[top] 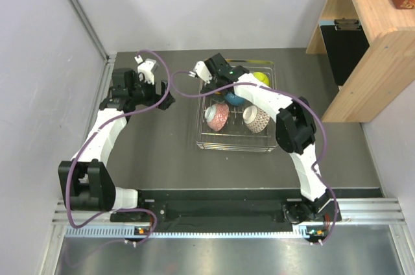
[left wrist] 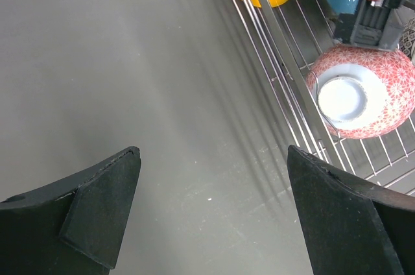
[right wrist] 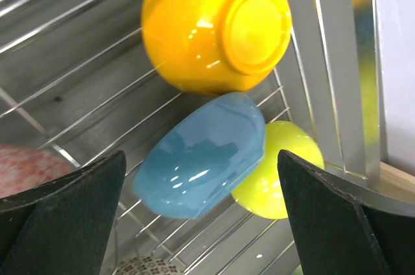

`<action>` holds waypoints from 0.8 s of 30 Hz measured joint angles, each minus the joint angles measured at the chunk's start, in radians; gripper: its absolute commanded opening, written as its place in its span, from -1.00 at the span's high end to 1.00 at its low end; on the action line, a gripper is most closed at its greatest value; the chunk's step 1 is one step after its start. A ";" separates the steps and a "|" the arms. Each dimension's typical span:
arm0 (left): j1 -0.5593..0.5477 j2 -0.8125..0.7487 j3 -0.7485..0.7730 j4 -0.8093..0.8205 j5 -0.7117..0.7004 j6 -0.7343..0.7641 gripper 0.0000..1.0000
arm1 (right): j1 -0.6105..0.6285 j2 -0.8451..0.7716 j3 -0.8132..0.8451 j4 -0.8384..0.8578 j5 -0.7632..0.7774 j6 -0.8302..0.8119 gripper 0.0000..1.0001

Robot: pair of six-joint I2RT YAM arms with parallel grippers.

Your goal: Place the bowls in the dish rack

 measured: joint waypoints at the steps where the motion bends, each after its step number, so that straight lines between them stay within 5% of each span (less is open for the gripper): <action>1: 0.000 -0.002 0.000 0.000 0.000 0.000 -0.98 | 0.000 -0.003 0.000 -0.006 -0.013 0.003 -0.99; 24: 0.001 -0.009 0.000 0.000 0.006 -0.002 -0.98 | -0.077 -0.028 0.085 -0.024 -0.064 0.120 -0.99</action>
